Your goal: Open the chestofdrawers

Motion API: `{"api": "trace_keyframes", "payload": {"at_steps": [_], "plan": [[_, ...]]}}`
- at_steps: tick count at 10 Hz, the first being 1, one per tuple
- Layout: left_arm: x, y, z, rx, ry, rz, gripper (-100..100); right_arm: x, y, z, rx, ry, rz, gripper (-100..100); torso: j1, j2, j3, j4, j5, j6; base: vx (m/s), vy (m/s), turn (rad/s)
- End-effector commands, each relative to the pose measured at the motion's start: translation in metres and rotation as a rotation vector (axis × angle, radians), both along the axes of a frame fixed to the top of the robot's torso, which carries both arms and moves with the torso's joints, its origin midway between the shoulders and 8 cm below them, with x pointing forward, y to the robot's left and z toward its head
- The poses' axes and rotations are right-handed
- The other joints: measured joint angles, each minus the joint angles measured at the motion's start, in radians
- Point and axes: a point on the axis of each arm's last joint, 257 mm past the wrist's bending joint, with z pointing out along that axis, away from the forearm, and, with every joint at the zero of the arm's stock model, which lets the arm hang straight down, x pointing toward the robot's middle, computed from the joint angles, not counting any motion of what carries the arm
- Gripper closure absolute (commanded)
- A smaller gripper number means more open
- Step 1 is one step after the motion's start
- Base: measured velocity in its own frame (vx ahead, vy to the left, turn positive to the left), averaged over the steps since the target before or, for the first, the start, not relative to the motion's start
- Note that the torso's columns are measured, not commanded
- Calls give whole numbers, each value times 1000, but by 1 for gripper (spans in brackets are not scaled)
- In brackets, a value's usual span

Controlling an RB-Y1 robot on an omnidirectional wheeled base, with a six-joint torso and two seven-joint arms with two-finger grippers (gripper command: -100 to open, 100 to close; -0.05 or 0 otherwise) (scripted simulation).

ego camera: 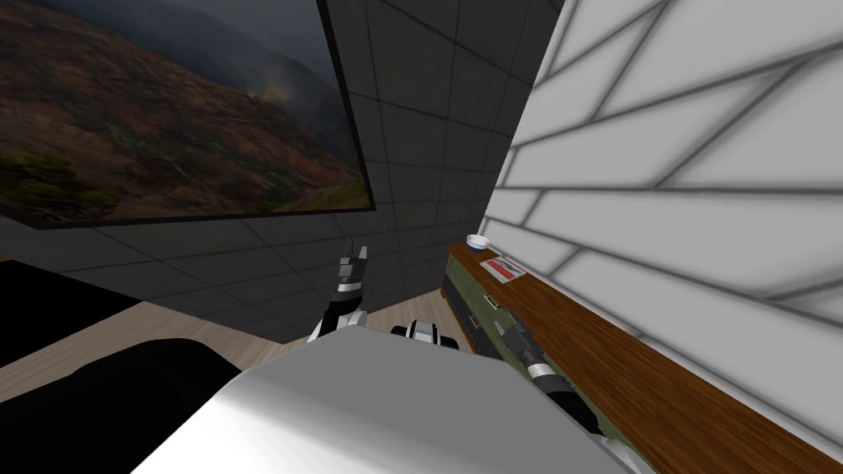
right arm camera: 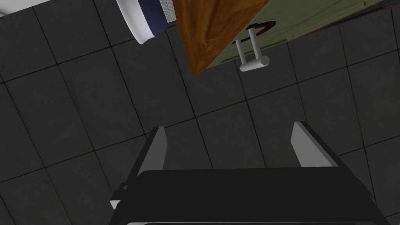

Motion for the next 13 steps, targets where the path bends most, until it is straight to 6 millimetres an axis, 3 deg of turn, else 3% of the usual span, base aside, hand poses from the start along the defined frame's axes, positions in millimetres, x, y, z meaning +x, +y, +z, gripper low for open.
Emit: {"api": "trace_keyframes", "payload": {"at_steps": [1, 7, 13], "plan": [[0, 0, 0, 0, 0, 0, 0, -8, -7, -12, -97, 30, 15, -100, 1, 0, 0, 0, 0, 0, 53, 5, 15], [0, 0, 0, 0, 0, 0, 0, -31, -27, -45, -334, 118, 68, -100, 0, 0, 0, 0, 0, 0, 57, 5, 27], [0, 0, 0, 0, 0, 0, 0, -45, -38, -60, -466, 159, 109, -100, 1, -1, 0, 0, 0, 0, 54, 5, 18]]}}
